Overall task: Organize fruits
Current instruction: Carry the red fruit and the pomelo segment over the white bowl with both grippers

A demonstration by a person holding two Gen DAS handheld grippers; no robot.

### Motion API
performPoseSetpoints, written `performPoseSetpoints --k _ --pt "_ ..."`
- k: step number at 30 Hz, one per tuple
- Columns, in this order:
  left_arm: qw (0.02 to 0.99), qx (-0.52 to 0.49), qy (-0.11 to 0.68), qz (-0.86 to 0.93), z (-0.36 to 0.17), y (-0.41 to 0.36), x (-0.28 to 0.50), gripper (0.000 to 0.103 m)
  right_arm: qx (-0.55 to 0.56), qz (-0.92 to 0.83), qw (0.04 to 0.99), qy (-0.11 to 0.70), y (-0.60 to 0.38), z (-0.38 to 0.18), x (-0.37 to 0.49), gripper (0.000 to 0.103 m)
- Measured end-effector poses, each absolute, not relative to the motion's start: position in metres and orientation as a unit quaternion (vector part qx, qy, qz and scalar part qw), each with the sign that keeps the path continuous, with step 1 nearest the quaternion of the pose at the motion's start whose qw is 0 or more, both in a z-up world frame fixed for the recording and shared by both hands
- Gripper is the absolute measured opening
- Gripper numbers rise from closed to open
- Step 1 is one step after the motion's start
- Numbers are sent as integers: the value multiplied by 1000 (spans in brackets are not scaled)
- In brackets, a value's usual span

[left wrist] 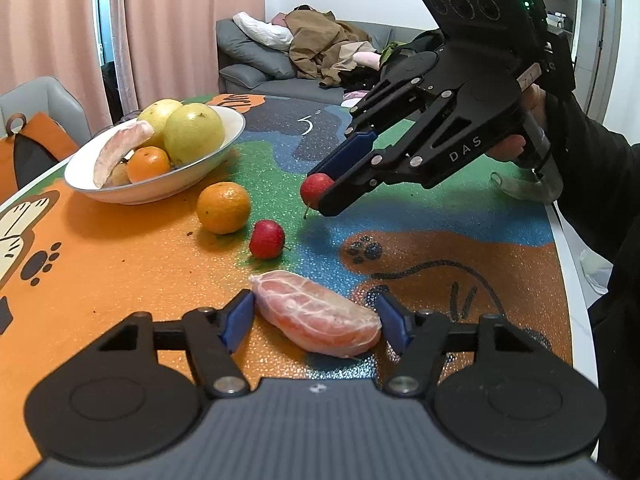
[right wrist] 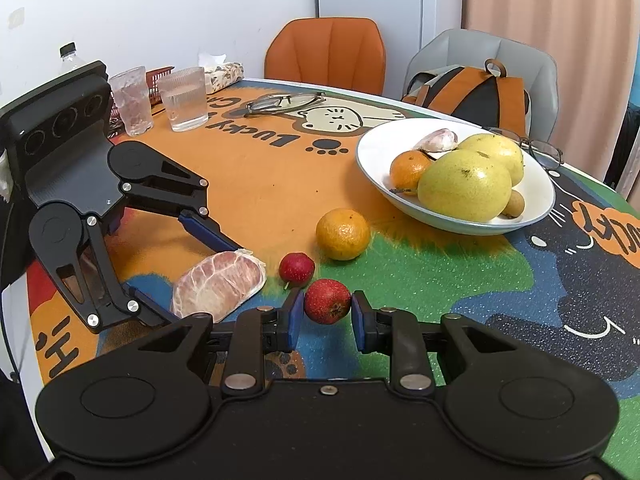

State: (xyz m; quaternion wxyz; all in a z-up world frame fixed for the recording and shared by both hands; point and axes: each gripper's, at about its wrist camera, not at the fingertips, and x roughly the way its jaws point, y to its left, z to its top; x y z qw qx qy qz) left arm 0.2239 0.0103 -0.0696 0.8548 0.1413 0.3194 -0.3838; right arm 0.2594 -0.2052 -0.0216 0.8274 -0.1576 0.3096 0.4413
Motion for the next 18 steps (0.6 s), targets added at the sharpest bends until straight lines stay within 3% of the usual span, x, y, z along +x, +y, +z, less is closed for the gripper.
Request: performPoseSetpoints --k 18 --pt "877 109 289 -368 -51 15 228 65 -124 388 870 277 -207 0 293 25"
